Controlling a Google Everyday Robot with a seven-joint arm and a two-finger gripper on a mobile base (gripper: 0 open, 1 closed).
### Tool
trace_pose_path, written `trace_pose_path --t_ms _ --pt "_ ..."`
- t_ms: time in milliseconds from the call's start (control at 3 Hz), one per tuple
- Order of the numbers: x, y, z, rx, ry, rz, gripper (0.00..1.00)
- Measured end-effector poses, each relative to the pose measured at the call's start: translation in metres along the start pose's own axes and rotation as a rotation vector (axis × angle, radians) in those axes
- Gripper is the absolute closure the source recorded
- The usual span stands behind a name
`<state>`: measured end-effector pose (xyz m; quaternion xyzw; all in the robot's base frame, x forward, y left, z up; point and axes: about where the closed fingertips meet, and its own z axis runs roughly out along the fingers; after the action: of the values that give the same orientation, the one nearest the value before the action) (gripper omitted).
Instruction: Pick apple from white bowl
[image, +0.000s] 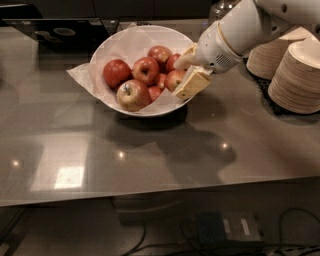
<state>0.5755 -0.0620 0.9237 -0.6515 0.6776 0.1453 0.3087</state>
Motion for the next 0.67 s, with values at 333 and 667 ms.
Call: trace_pose_path --t_ms 333,667 --pt "0.002 0.000 0.016 -0.032 0.005 0.007 0.47" --pt "0.003 0.004 0.035 -0.077 0.012 0.009 0.47"
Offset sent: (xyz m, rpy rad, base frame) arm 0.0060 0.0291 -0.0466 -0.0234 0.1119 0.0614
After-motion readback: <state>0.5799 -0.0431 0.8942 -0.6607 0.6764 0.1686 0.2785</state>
